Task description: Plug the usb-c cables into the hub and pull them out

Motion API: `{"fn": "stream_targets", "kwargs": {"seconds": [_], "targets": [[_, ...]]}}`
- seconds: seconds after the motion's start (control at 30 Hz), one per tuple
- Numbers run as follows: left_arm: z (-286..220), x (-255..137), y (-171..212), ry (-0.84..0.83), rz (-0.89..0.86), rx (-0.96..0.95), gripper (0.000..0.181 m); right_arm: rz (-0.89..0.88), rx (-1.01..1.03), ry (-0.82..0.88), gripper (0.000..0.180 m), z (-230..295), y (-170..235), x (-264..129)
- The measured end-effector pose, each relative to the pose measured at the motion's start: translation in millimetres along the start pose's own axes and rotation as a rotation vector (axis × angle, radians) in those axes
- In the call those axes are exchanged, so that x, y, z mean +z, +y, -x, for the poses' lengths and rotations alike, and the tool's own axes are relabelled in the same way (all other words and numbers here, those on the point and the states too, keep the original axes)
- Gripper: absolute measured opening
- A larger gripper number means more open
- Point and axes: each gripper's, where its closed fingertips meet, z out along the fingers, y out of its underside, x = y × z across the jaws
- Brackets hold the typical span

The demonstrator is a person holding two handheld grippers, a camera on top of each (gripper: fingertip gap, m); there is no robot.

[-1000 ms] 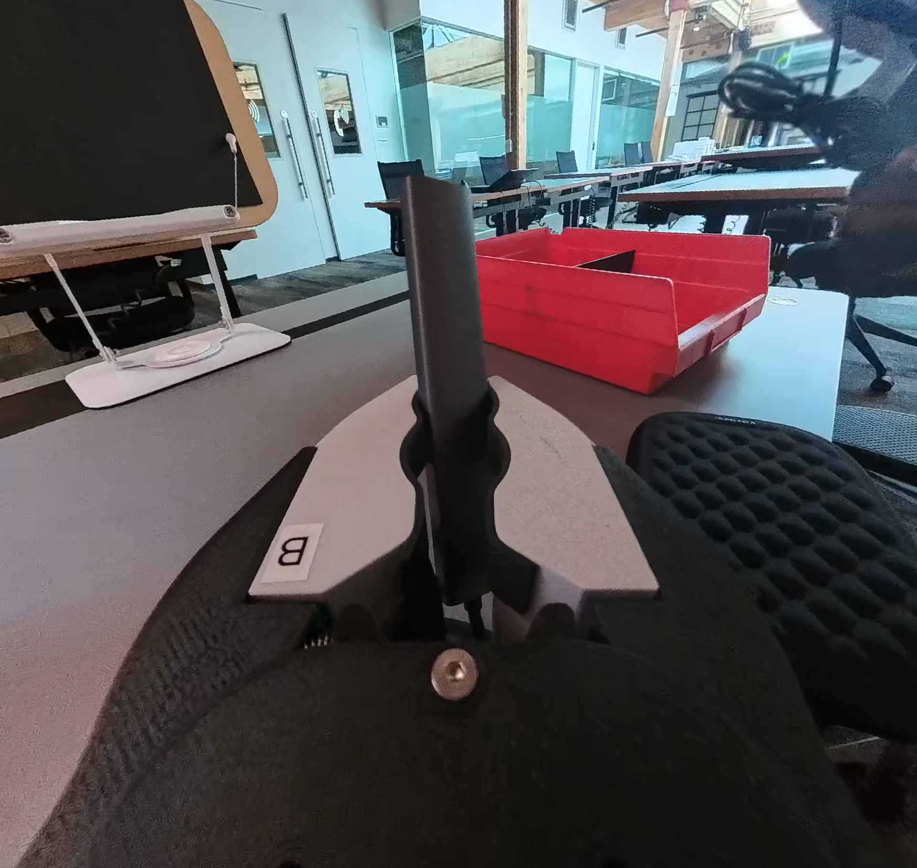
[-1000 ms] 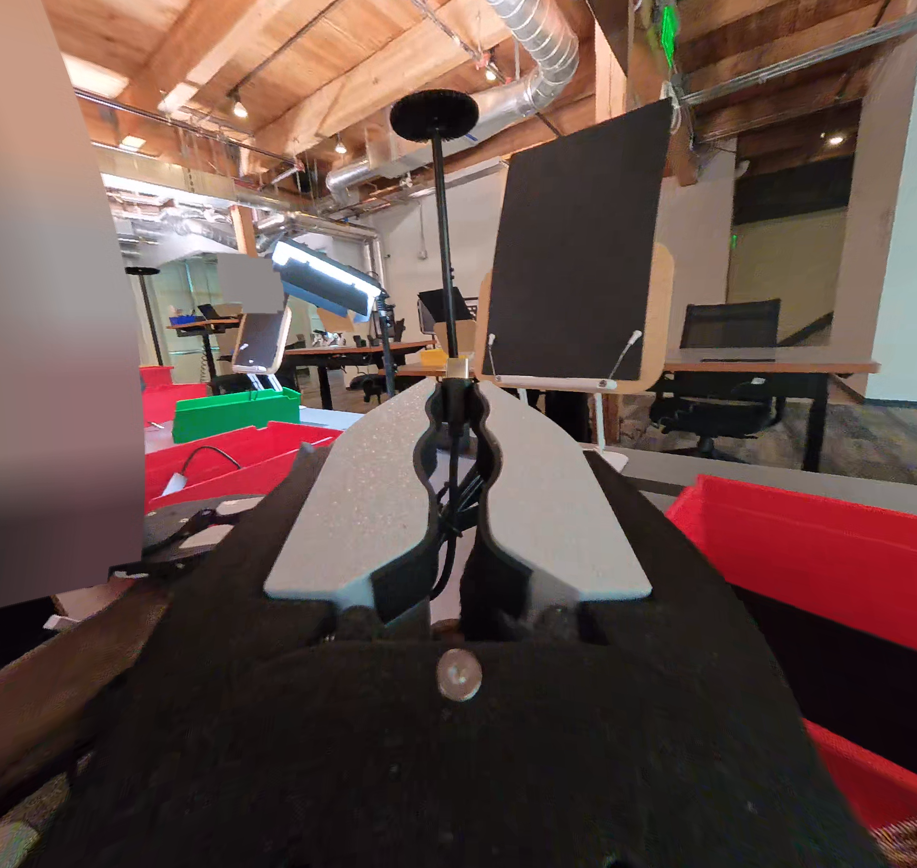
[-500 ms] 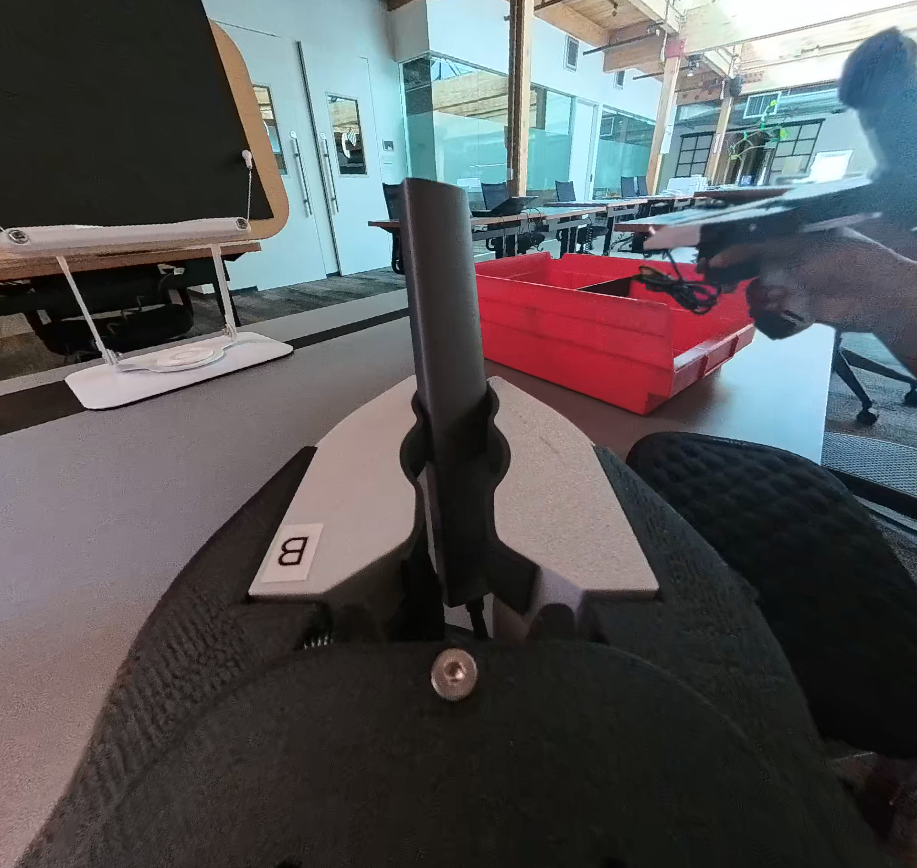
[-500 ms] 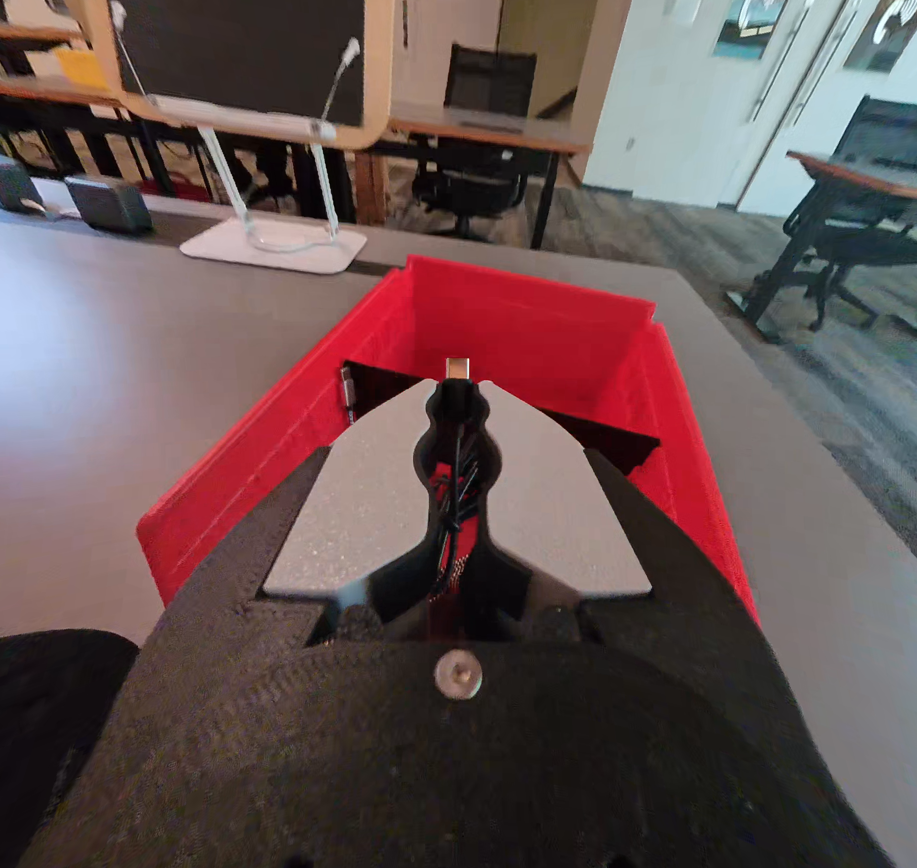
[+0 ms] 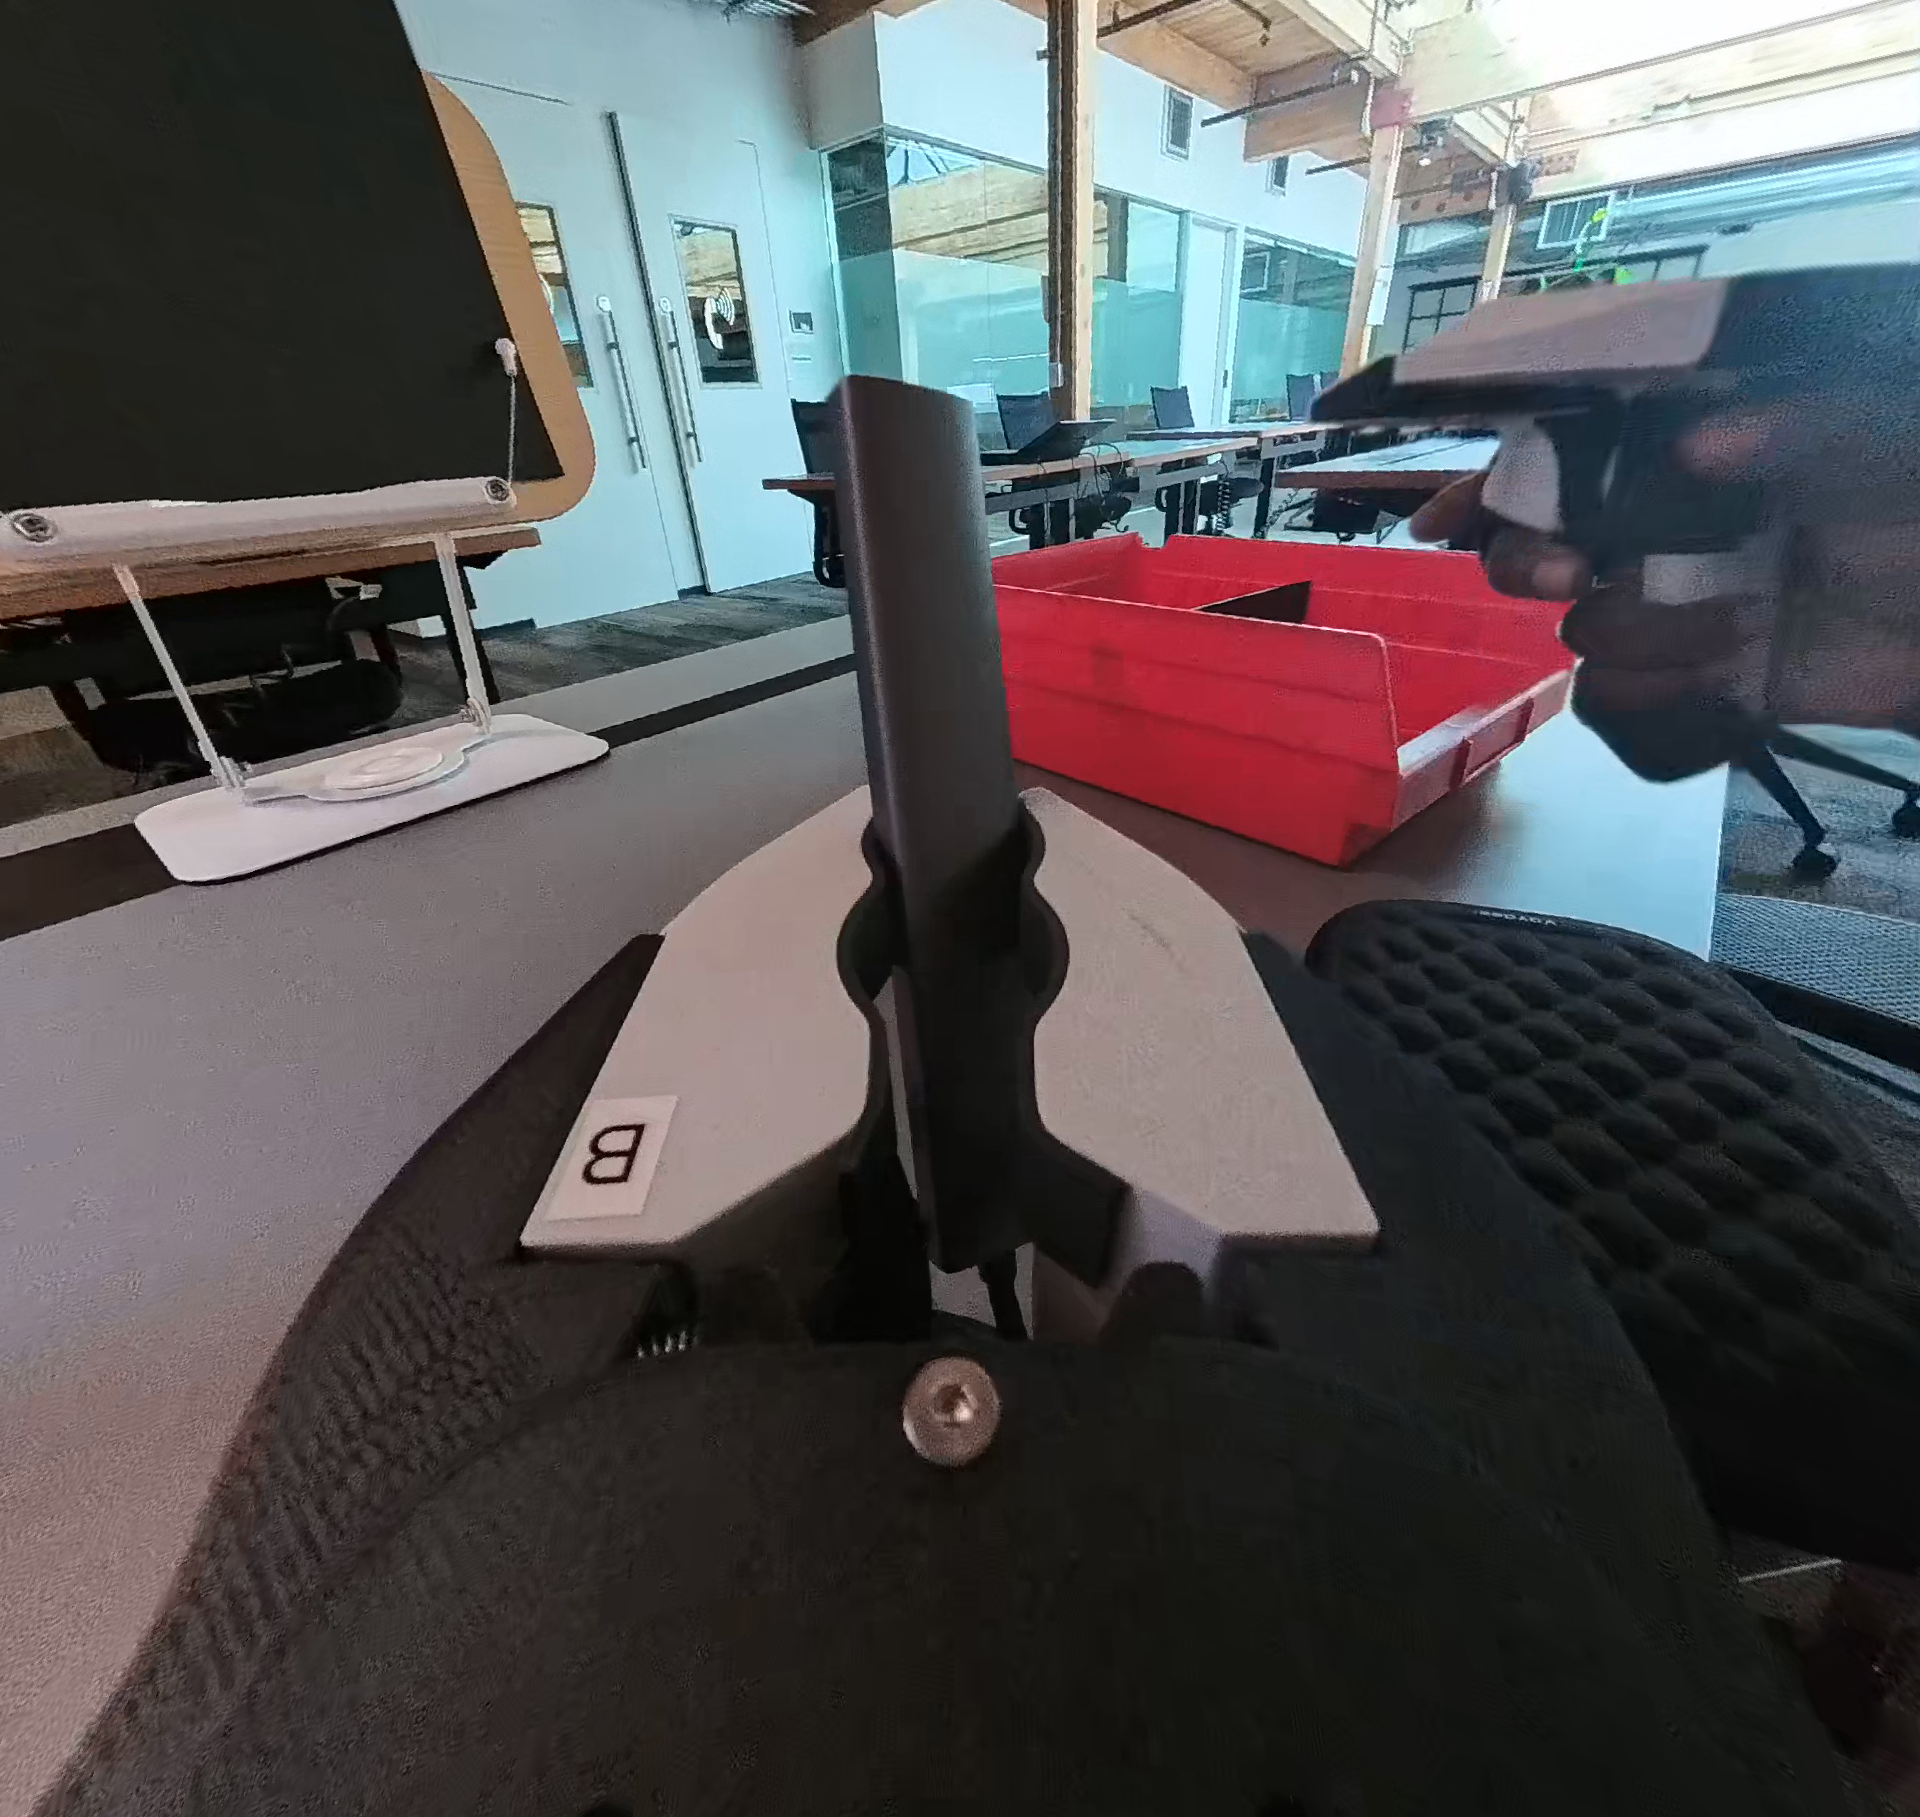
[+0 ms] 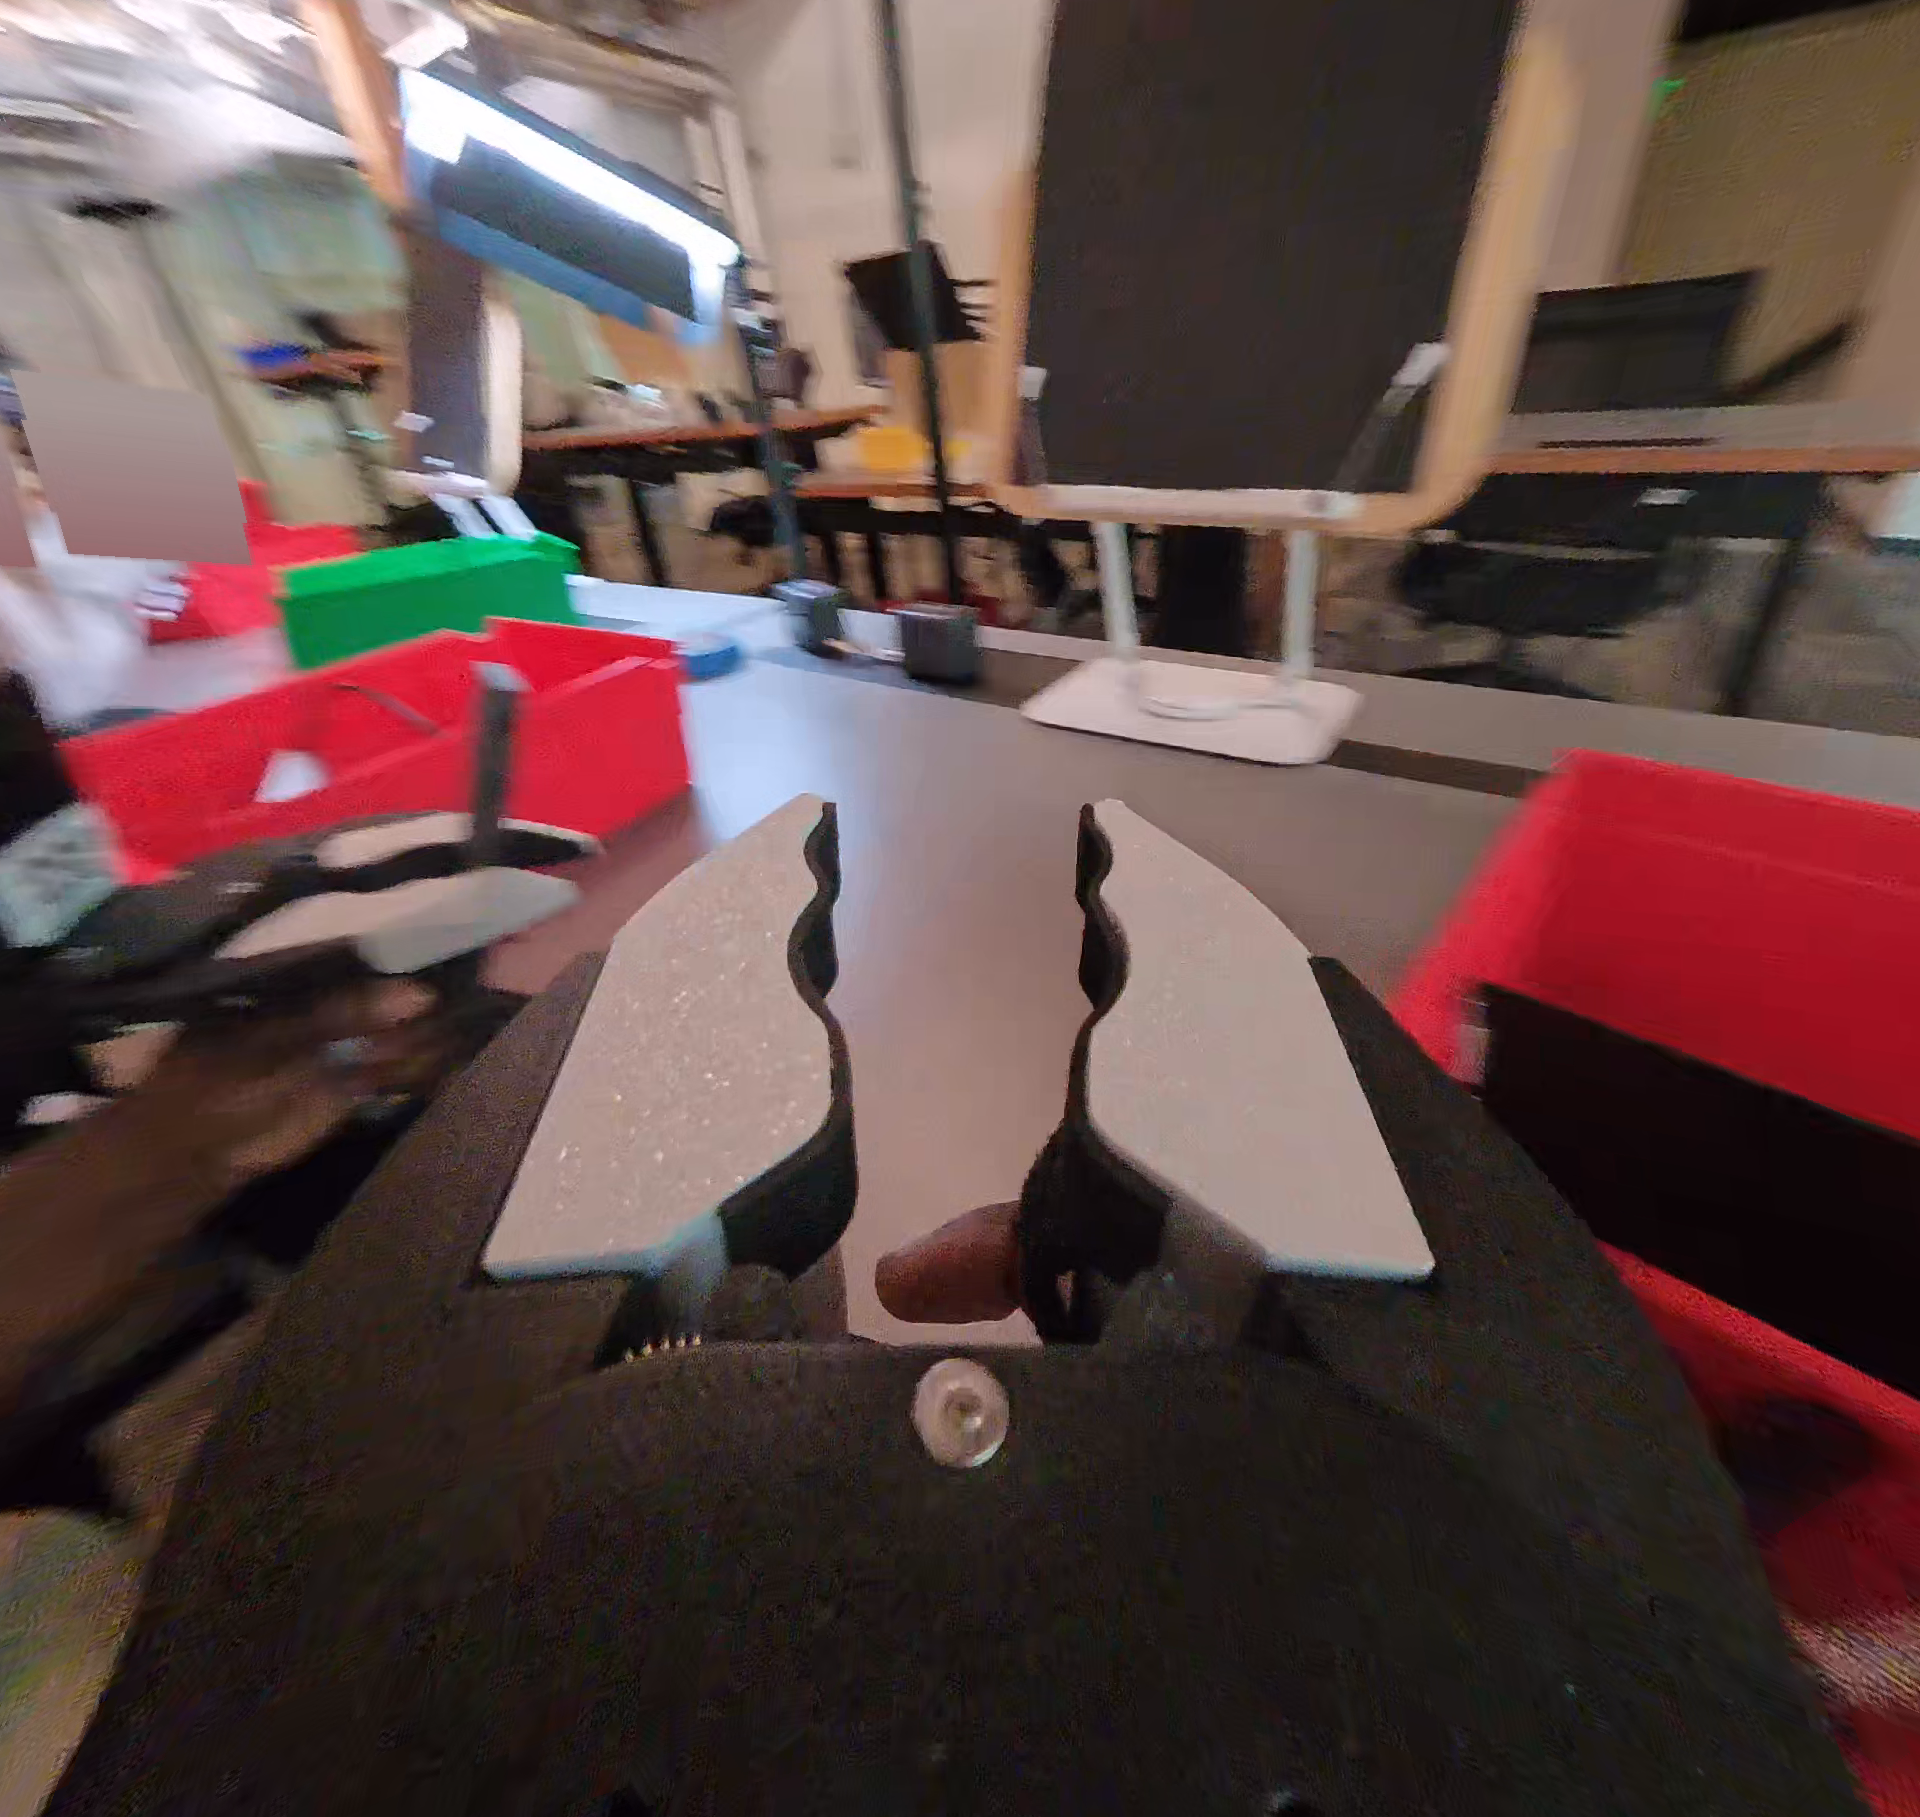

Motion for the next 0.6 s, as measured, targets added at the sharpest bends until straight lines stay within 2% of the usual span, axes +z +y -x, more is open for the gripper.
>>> {"fn": "stream_targets", "kwargs": {"seconds": [0.07,0.17,0.33,0.37,0.43,0.5,0.53,0.6], "targets": [[-2.6,-0.3,-0.6,0.006,-0.004,0.021,0.020,-0.001,0.103,-0.222,0.044,58.0,10.0,18.8],[-6.3,-0.3,-0.8,0.017,-0.005,0.050,0.020,0.050,0.150,-0.392,0.048,113.8,35.3,50.9],[-12.6,-0.5,-1.4,0.037,-0.011,0.098,0.020,0.063,0.156,-0.426,0.046,139.0,47.5,88.3],[-13.2,-0.1,-0.7,0.036,-0.005,0.107,0.020,0.056,0.154,-0.424,0.041,141.3,47.5,90.5],[-17.4,-0.9,-2.5,0.060,-0.021,0.123,0.028,0.039,0.096,-0.385,0.015,138.8,48.3,90.9],[-18.0,-2.8,-8.4,0.054,-0.065,0.139,0.036,0.017,0.061,-0.400,0.013,140.6,45.1,83.9],[-14.6,-4.1,-14.0,0.020,-0.106,0.146,0.050,0.005,0.076,-0.413,0.012,141.9,42.1,79.7],[-1.3,-9.2,-31.9,-0.102,-0.244,0.170,0.094,-0.035,0.111,-0.440,0.012,144.2,33.4,71.2]]}}
